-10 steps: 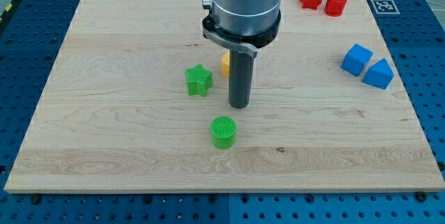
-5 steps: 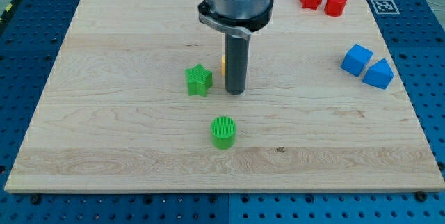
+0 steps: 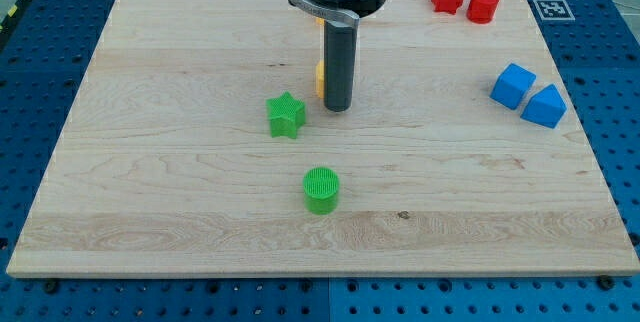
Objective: Move the yellow heart close to the yellow hexagon
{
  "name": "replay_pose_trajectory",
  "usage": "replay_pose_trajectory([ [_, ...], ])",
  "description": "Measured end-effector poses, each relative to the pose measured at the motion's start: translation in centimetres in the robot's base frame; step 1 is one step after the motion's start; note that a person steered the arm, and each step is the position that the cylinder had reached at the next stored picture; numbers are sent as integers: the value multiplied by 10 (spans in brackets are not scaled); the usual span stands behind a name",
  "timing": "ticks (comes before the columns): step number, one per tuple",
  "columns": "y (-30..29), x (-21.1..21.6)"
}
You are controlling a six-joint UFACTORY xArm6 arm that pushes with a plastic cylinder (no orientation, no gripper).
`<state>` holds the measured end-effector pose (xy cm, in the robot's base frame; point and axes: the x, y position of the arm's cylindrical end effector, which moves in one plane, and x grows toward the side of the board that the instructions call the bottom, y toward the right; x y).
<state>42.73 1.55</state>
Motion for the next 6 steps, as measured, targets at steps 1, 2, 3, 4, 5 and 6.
replay_pose_trajectory([
  [1,0,-25],
  [2,-1,-38],
  [3,-4,-53],
  [4,-30,-69],
  [5,-43,-92],
  [6,-50,-104],
])
